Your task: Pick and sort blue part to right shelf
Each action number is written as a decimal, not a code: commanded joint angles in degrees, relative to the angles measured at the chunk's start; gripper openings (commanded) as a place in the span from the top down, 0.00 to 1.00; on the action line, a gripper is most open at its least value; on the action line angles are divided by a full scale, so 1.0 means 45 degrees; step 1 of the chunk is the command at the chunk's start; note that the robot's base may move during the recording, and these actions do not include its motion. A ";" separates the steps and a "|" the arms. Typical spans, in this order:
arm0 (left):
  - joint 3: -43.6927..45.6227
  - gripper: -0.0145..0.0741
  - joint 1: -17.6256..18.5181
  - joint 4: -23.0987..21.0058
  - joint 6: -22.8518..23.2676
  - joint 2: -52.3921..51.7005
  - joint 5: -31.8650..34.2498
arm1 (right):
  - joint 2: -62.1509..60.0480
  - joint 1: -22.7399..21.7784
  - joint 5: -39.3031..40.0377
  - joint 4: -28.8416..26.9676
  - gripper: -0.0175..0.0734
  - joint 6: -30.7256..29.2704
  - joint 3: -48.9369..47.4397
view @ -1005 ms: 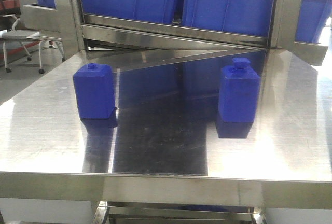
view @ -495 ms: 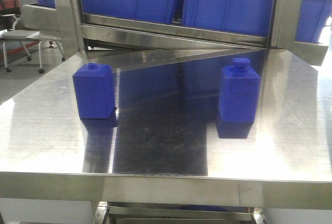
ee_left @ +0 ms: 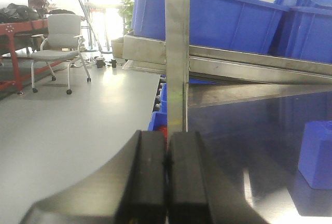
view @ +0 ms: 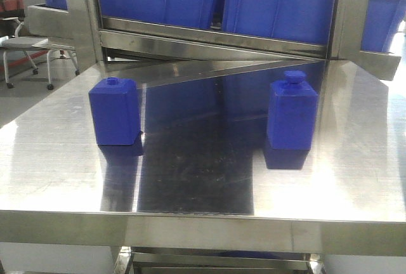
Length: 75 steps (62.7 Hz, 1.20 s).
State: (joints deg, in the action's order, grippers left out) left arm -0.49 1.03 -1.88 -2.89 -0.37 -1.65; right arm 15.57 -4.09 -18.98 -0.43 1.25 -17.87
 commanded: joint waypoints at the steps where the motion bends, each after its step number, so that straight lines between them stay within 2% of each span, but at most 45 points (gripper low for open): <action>1: -0.0291 0.68 0.0060 -0.0090 0.0079 -0.0279 0.1108 | 0.1294 0.0000 0.0373 0.0096 0.74 0.0028 -0.1002; 16: -0.0291 0.68 0.0060 -0.0090 0.0079 -0.0279 0.1108 | 0.3819 0.0000 -0.1405 0.0096 0.74 0.0053 -0.2191; 26: -0.0291 0.68 0.0060 -0.0090 0.0079 -0.0279 0.1108 | 0.4693 0.0020 -0.1832 0.0400 0.74 0.0370 -0.2647; 29: -0.0291 0.68 0.0060 -0.0090 0.0079 -0.0279 0.1108 | 0.4889 0.0020 -0.1947 0.0503 0.70 0.0573 -0.2785; 34: -0.0291 0.68 0.0060 -0.0090 0.0079 -0.0279 0.1108 | 0.5120 0.0020 -0.2235 0.0667 0.60 0.0765 -0.2977; 47: -0.0291 0.68 0.0060 -0.0090 0.0079 -0.0279 0.1108 | 0.5749 0.0020 -0.2473 0.0713 0.10 0.1476 -0.3338; 63: -0.0291 0.68 0.0060 -0.0090 0.0079 -0.0279 0.1108 | 0.7322 0.0092 -0.3511 0.0713 0.15 0.2801 -0.4792; 75: -0.0291 0.68 0.0060 -0.0090 0.0079 -0.0279 0.1108 | 0.9391 0.1612 -0.5159 0.0729 0.15 0.2801 -0.6741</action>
State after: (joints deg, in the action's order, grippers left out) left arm -0.49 1.03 -1.88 -2.89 -0.37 -1.65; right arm 54.95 0.14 -41.98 2.31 13.53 -42.66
